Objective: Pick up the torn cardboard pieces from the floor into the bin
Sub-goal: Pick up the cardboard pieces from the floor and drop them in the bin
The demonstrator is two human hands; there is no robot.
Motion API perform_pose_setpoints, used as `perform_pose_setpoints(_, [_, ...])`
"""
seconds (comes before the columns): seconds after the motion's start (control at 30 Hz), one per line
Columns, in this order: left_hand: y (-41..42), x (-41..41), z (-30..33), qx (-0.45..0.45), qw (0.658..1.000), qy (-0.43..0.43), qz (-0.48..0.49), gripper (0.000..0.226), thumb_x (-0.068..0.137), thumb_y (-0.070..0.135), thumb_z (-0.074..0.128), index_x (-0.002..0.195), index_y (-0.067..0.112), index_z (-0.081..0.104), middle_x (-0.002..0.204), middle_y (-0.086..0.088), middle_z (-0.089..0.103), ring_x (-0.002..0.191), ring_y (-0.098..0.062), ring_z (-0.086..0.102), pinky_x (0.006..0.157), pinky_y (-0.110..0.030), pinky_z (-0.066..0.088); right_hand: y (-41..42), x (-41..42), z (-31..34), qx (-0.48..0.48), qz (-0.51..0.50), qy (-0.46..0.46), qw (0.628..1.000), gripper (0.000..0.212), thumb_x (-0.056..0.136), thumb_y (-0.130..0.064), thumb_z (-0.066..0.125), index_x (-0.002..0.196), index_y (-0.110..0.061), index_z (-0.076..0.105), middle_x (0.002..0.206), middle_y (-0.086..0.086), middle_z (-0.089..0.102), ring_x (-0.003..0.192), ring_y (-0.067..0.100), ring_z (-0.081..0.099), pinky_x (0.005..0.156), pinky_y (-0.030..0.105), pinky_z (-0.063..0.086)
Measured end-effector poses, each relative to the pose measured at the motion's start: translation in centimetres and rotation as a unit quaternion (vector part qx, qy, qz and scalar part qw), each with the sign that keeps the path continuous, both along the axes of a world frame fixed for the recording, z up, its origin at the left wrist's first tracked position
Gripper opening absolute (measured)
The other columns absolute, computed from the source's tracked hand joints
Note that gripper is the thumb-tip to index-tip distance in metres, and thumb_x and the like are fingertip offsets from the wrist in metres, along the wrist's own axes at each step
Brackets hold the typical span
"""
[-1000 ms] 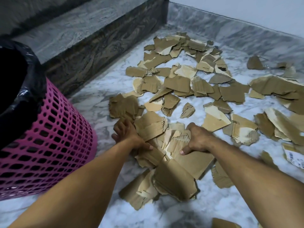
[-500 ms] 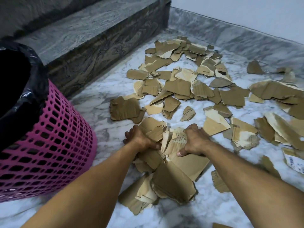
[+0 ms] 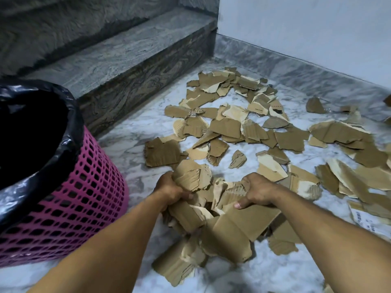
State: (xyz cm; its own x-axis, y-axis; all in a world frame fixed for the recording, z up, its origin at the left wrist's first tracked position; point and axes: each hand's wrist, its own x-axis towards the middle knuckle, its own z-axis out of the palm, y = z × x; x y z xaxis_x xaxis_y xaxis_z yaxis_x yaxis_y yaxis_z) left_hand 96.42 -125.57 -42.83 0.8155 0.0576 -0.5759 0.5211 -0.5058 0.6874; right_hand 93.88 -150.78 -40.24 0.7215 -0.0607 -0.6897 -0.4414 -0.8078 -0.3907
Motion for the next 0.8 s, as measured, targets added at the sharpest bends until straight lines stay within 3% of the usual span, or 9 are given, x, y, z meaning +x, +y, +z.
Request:
perform_pose_setpoints(0.07, [0.5,0.4,1.9,-0.005,1.0,-0.009,0.012,0.072,0.049,0.003,0.09,0.104,0.019,0.047,0.106,-0.007,0.063,0.1,-0.026,0.06,0.087,-0.04,0.055,-1.2,0.2,1.1,-0.012,0.002,-0.008,1.0,0.088,0.046,-0.044,0.094,0.119,-0.014,0.055,0.116,0.001,0.063,0.109,0.025,0.061,0.095,0.041,0.051])
perform_pose_setpoints(0.17, [0.7,0.8,5.1,-0.032,0.999,-0.02,0.021,0.071,0.056,-0.006,0.087,0.106,0.015,0.041,0.108,-0.011,0.06,0.103,-0.028,0.057,0.082,-0.037,0.054,-1.8,0.2,5.0,-0.027,-0.009,-0.029,0.999,0.078,0.051,-0.042,0.093,0.111,-0.015,0.051,0.111,0.003,0.061,0.103,0.024,0.059,0.094,0.04,0.05])
perform_pose_setpoints(0.23, [0.6,1.1,7.5,-0.043,0.998,-0.027,0.028,0.063,0.057,-0.009,0.086,0.096,0.015,0.043,0.104,-0.012,0.06,0.102,-0.029,0.058,0.079,-0.038,0.055,-1.9,0.1,7.8,-0.023,-0.016,-0.049,0.998,0.074,0.055,-0.04,0.093,0.108,-0.013,0.05,0.112,0.004,0.061,0.105,0.024,0.059,0.096,0.04,0.049])
perform_pose_setpoints(0.3, [0.7,1.2,10.1,-0.037,0.998,-0.043,0.027,0.06,0.056,-0.006,0.087,0.088,0.018,0.042,0.101,-0.01,0.06,0.099,-0.029,0.058,0.082,-0.042,0.057,-1.8,0.0,10.6,-0.018,-0.019,-0.071,0.997,0.074,0.058,-0.038,0.092,0.112,-0.009,0.051,0.119,0.005,0.061,0.109,0.026,0.058,0.098,0.039,0.048])
perform_pose_setpoints(0.37, [0.9,1.3,12.8,-0.033,0.997,-0.061,0.02,0.062,0.054,-0.002,0.089,0.091,0.017,0.043,0.101,-0.011,0.059,0.094,-0.027,0.059,0.077,-0.043,0.058,-1.6,-0.1,13.6,-0.015,-0.023,-0.097,0.995,0.078,0.059,-0.035,0.091,0.12,-0.008,0.05,0.125,0.007,0.059,0.113,0.027,0.057,0.1,0.038,0.046])
perform_pose_setpoints(0.47, [1.8,0.4,18.0,-0.028,0.995,-0.096,0.018,0.064,0.059,0.001,0.088,0.102,0.015,0.042,0.092,-0.005,0.053,0.08,-0.02,0.054,0.062,-0.037,0.055,-0.6,-0.1,18.4,-0.02,-0.011,-0.143,0.989,0.086,0.042,-0.048,0.093,0.109,-0.01,0.054,0.112,0.007,0.063,0.101,0.024,0.061,0.097,0.04,0.05])
perform_pose_setpoints(0.57, [3.7,-0.5,23.1,-0.008,0.989,-0.144,0.02,0.062,0.057,0.003,0.089,0.099,0.015,0.045,0.089,-0.005,0.057,0.081,-0.022,0.058,0.055,-0.032,0.052,0.7,0.7,22.1,-0.036,0.013,-0.189,0.981,0.103,0.021,-0.066,0.086,0.104,-0.011,0.057,0.105,0.006,0.066,0.095,0.025,0.063,0.091,0.039,0.052])
perform_pose_setpoints(0.7, [7.8,-2.1,29.4,-0.002,0.982,-0.179,0.055,0.054,0.06,0.005,0.089,0.098,0.013,0.051,0.088,-0.005,0.06,0.069,-0.015,0.055,0.049,-0.026,0.047,5.8,0.0,28.9,-0.023,0.039,-0.236,0.971,0.061,0.058,-0.042,0.09,0.096,-0.009,0.056,0.105,0.008,0.063,0.097,0.027,0.06,0.092,0.04,0.049])
perform_pose_setpoints(0.8, [11.3,-3.0,33.5,0.006,0.973,-0.214,0.083,0.055,0.06,0.009,0.089,0.103,0.012,0.056,0.095,-0.005,0.062,0.073,-0.016,0.058,0.052,-0.025,0.046,9.2,1.3,33.3,-0.012,0.049,-0.269,0.962,0.063,0.056,-0.039,0.091,0.102,-0.007,0.062,0.102,0.012,0.066,0.095,0.029,0.062,0.093,0.043,0.051])
